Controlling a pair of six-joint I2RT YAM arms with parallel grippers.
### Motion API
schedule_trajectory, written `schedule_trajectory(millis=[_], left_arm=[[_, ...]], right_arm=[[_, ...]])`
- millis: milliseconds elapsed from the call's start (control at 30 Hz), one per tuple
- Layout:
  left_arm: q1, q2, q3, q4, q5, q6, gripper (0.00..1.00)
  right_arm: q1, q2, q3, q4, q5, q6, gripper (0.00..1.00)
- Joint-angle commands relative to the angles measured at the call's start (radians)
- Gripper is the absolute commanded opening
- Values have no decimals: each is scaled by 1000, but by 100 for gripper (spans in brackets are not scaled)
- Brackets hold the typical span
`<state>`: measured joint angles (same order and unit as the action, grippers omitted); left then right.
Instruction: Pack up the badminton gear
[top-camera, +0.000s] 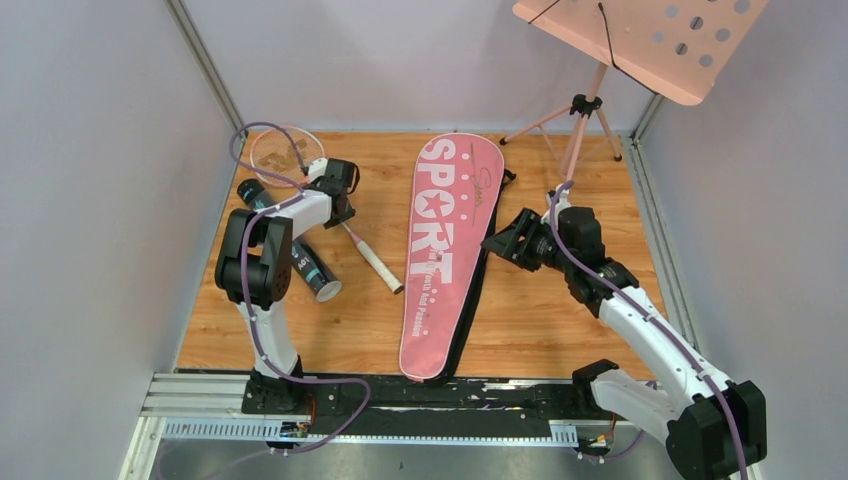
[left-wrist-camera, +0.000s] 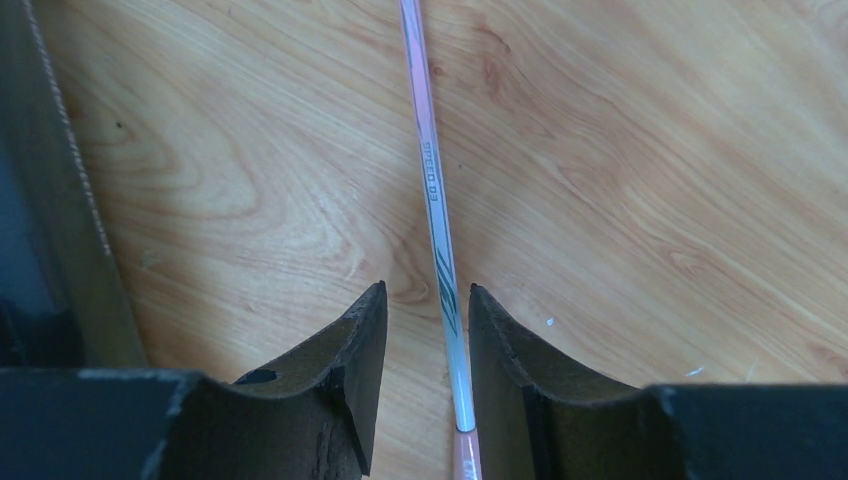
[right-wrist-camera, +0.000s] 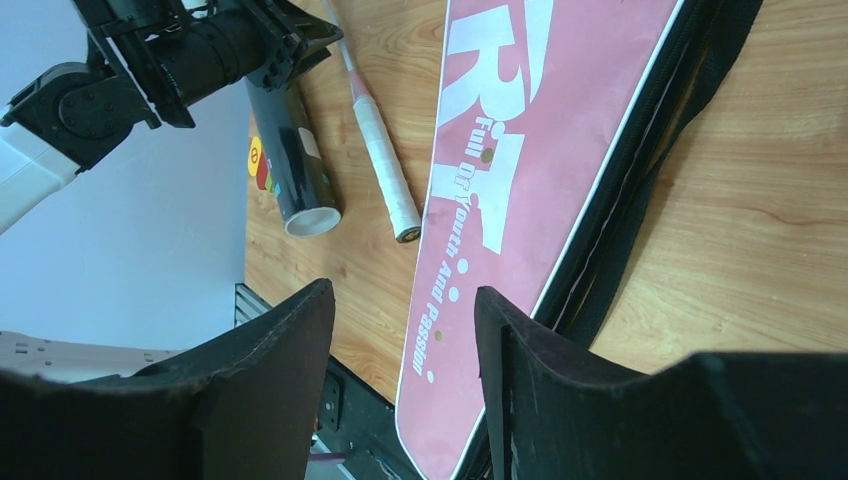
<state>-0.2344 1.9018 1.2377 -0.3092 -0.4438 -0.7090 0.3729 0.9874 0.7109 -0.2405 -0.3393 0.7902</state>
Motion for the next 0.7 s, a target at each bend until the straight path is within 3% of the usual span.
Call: schedule_trajectory(millis=[0,267,467,667], left_arm=[[12,27,12,40,33,-9,42],[18,55,16,42,50,-13,36],[20,56,18,35,78,-2,19],[21,-41,-14,65,125,25,7]], right_arm=[[8,11,-8,66,-29,-10,54],[23,51,2,86,-71,-10,54],[25,58,4,87,-94,-40,54],[24,40,10,91,-133,-58,54]])
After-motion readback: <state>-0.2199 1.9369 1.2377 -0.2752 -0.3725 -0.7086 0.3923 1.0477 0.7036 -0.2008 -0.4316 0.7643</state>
